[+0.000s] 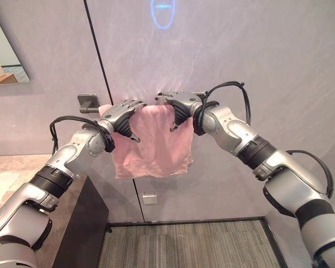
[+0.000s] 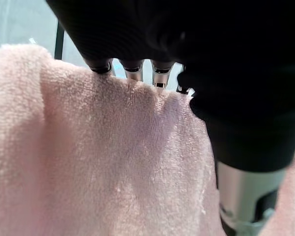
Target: Put brush and paste in cup on sink, flatten towel.
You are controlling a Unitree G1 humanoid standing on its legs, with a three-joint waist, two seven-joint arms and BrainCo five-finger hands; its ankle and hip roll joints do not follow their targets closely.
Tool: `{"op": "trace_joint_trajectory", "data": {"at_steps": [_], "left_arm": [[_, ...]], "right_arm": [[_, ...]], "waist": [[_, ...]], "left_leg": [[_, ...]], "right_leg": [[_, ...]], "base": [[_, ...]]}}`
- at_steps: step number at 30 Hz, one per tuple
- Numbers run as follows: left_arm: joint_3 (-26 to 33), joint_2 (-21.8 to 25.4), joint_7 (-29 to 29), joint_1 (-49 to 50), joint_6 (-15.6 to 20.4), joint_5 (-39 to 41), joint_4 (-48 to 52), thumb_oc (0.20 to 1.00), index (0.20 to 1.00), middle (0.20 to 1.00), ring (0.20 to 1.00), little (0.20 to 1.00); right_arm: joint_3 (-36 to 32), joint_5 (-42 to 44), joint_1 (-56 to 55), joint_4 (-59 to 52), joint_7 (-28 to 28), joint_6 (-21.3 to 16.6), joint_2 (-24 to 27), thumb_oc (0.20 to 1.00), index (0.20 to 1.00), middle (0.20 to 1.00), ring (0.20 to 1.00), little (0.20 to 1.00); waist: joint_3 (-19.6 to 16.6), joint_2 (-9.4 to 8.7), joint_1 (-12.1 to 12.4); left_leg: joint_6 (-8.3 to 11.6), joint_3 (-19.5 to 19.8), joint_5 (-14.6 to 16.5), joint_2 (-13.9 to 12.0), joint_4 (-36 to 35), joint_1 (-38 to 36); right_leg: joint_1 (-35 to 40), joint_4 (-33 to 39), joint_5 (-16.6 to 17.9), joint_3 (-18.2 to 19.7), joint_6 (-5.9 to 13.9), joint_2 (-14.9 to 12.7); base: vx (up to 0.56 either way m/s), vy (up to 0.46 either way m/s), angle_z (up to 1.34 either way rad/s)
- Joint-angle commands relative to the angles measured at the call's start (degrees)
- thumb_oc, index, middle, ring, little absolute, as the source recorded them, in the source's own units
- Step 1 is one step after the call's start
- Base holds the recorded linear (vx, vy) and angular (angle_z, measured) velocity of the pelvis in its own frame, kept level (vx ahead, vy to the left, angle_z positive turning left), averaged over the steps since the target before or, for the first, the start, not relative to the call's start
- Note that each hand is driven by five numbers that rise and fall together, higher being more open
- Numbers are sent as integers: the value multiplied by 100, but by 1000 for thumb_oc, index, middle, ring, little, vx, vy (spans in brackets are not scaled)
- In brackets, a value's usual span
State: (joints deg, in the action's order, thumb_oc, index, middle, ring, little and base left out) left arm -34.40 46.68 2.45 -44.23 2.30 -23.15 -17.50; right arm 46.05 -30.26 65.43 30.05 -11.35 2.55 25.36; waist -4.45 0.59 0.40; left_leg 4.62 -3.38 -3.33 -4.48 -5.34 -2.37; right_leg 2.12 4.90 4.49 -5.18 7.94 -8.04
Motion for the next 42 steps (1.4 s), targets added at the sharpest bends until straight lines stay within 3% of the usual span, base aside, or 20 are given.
{"op": "trace_joint_trajectory", "data": {"at_steps": [1,20,42], "left_arm": [[360,-44,-138,10,-34,-246,-86,1000,1000,1000,1000,1000],[285,-453,-136,15,-231,-824,-401,1000,1000,1000,1000,1000],[1583,423,-258,1349,-422,-1151,-515,1000,1000,1000,1000,1000]], "right_arm": [[-130,-448,231,307,16,115,107,1000,1000,1000,1000,1000],[679,-2232,-29,473,-395,-213,-227,1000,1000,1000,1000,1000],[120,-2194,-923,-87,-405,-263,947,1000,1000,1000,1000,1000]], "waist": [[-37,-212,169],[53,-283,214],[94,-311,215]], "left_leg": [[-261,-146,274,262,65,-204],[-279,-71,278,262,64,-170],[-269,-136,306,230,58,-210]], "right_leg": [[-359,-274,362,158,168,-288],[-364,-282,320,114,131,-283],[-383,-259,312,186,104,-231]], "base": [[0,0,0],[0,0,0],[0,0,0]]}}
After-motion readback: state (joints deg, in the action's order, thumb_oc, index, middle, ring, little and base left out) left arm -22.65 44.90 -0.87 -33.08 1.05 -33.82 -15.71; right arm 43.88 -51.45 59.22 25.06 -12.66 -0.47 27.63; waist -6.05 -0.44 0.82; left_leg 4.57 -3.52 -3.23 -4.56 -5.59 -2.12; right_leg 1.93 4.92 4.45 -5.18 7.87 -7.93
